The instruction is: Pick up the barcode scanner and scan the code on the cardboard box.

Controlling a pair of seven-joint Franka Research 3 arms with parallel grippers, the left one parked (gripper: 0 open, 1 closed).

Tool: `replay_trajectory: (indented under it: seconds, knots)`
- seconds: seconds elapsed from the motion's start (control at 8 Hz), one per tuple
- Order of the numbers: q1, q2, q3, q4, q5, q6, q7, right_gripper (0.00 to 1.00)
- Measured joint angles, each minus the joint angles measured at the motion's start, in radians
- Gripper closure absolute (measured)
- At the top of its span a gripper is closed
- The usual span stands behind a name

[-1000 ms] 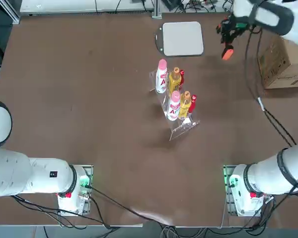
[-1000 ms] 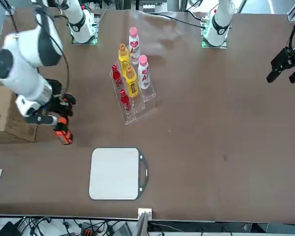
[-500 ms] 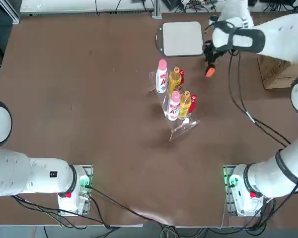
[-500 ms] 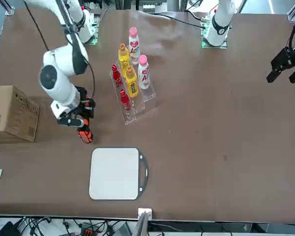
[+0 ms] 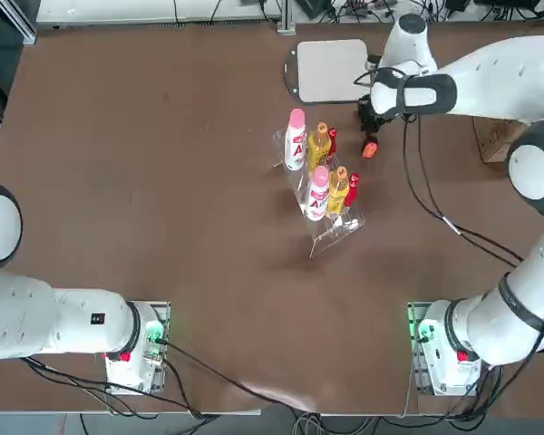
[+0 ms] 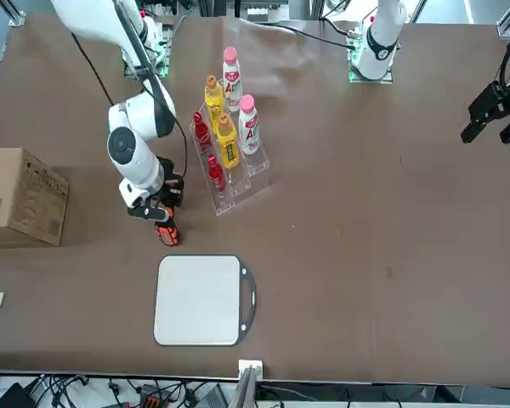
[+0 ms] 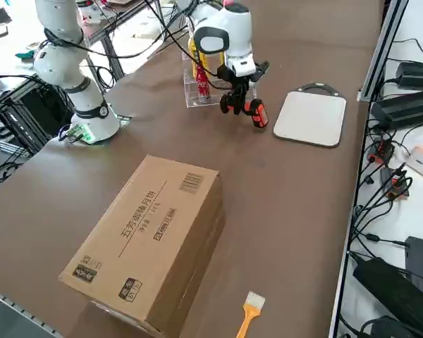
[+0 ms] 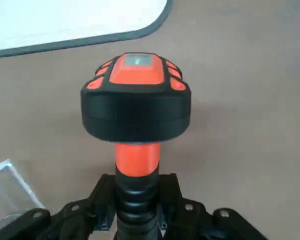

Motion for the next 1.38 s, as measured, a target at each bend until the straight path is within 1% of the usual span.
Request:
replay_trajectory:
  seconds: [0.25, 0.62, 1.0, 1.38]
  knots:
    - [-0.002, 0.006, -0.008, -0.003, -0.038, 0.006, -0.049, 0.57]
    - [-0.025, -0.006, -0.026, -0.002, -0.038, -0.001, -0.151, 0.57]
    - [-0.081, -0.041, -0.029, -0.003, -0.039, -0.046, -0.188, 0.57]
    - [-0.104, -0.043, -0.03, -0.034, -0.039, -0.052, -0.192, 0.57]
